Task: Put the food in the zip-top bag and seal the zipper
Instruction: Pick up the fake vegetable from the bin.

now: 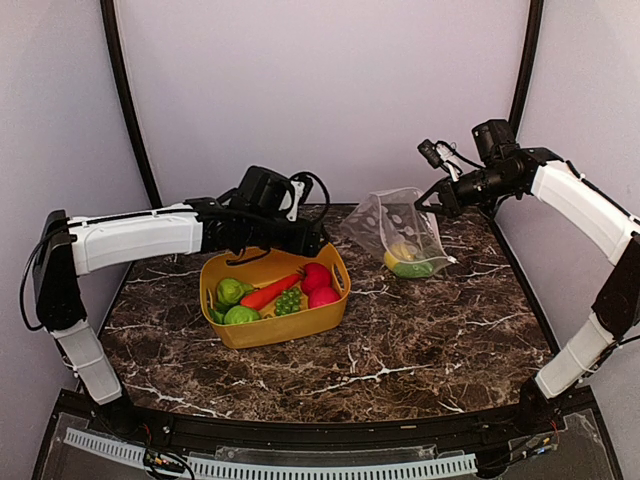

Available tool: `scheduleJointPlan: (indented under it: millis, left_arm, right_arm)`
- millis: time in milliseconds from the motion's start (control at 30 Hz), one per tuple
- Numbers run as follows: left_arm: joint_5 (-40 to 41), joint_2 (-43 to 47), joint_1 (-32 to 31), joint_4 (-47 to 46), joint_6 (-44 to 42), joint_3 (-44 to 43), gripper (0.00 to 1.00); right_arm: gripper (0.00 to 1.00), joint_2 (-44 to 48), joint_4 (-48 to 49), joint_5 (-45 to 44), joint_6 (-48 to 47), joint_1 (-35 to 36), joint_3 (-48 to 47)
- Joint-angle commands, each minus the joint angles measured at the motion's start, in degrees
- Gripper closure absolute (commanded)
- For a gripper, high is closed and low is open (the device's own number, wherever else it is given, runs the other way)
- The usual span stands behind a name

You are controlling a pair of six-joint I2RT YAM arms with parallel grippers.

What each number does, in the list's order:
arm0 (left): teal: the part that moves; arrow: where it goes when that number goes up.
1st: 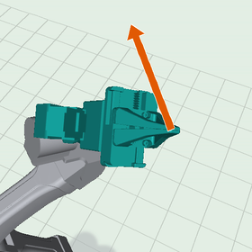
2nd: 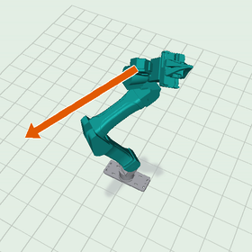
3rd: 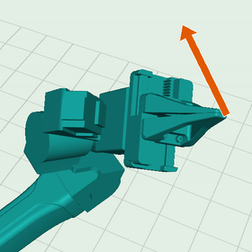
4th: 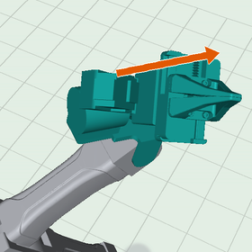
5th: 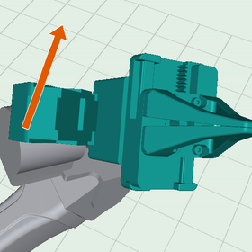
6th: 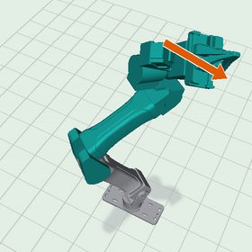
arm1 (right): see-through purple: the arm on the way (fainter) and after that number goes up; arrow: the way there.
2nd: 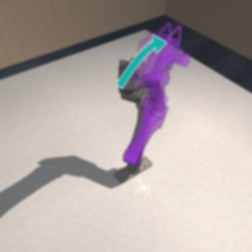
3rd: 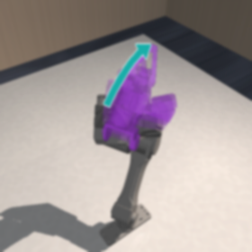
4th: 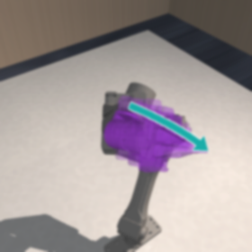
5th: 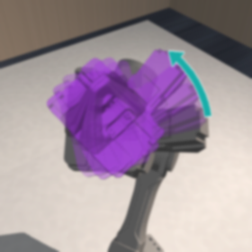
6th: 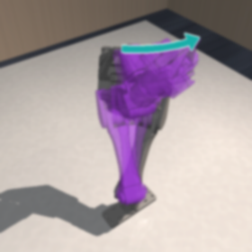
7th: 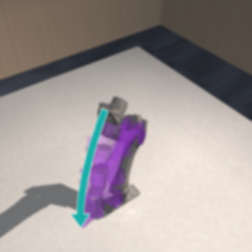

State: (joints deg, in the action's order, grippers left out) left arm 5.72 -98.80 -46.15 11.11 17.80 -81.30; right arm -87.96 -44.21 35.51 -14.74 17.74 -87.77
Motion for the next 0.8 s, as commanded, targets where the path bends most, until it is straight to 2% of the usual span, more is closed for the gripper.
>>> scheduleJointPlan:
  millis: [0,200,467,767]
  left_arm:
    - [-3.1,-3.5,-2.3,5.0,-1.1,-1.6,0.22]
    - [-3.1,-6.1,-2.7,4.2,6.8,-1.5,0.26]
    - [0.2,-8.9,-3.0,8.2,8.5,-2.6,0.29]
    - [5.3,-12.6,-3.0,12.0,9.4,-5.6,0.20]
  right_arm:
    - [1.00,0.2,-0.8,-0.5,-1.0,0.4,-1.5]
    - [1.00,1.3,-0.5,-1.6,-1.3,0.4,-0.3]
    - [1.00,2.2,-0.1,-0.9,-1.5,0.4,1.1]
    - [1.00,2.4,-0.5,0.3,-1.6,0.4,0.4]
